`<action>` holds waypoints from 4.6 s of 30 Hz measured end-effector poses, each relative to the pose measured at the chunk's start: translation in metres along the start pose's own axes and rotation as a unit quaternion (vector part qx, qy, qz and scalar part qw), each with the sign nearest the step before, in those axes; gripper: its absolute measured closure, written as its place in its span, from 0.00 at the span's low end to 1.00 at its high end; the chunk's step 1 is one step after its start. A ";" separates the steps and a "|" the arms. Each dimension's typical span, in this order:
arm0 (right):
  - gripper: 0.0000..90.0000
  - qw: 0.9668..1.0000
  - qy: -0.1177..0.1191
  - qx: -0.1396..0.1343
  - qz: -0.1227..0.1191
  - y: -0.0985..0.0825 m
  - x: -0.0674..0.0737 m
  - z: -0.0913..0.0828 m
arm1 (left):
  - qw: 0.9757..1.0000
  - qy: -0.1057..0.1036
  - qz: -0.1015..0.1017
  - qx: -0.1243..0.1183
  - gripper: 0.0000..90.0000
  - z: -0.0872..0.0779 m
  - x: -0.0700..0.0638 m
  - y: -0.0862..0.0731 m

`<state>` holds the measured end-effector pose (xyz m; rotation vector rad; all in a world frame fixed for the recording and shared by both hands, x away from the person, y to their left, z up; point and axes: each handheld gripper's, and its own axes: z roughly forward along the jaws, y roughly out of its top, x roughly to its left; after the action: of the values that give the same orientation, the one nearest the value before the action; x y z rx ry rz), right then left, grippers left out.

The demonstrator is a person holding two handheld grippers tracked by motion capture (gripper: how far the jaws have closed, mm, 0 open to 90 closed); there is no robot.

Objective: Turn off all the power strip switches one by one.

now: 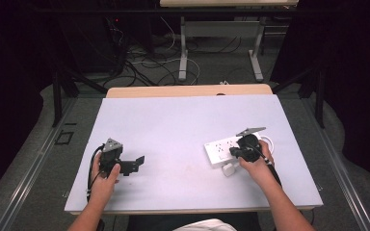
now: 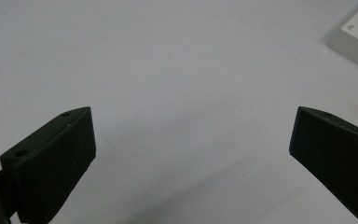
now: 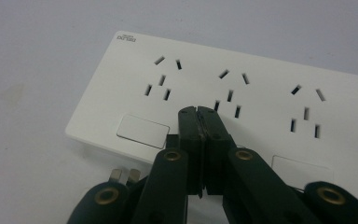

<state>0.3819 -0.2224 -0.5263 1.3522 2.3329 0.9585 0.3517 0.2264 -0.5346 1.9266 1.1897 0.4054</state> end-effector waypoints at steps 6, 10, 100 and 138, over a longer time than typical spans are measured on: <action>1.00 1.000 0.000 0.000 0.000 0.000 0.000 0.000 | 1.000 0.000 0.000 0.000 0.00 0.000 0.000 0.000; 1.00 1.000 0.002 -0.002 -0.001 0.000 0.000 0.000 | 1.000 0.000 0.001 0.000 0.00 0.000 0.000 0.000; 0.99 0.999 0.027 0.004 -0.039 0.007 0.033 0.010 | 1.000 0.002 0.006 0.002 0.00 0.000 0.000 0.000; 1.00 0.998 0.030 0.000 -0.047 0.006 0.035 0.012 | 1.000 0.000 0.003 0.001 0.00 0.001 0.000 0.000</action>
<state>0.3738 -0.1855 -0.5288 1.2165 2.4173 0.9841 0.3524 0.2256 -0.5353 1.9318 1.1859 0.4070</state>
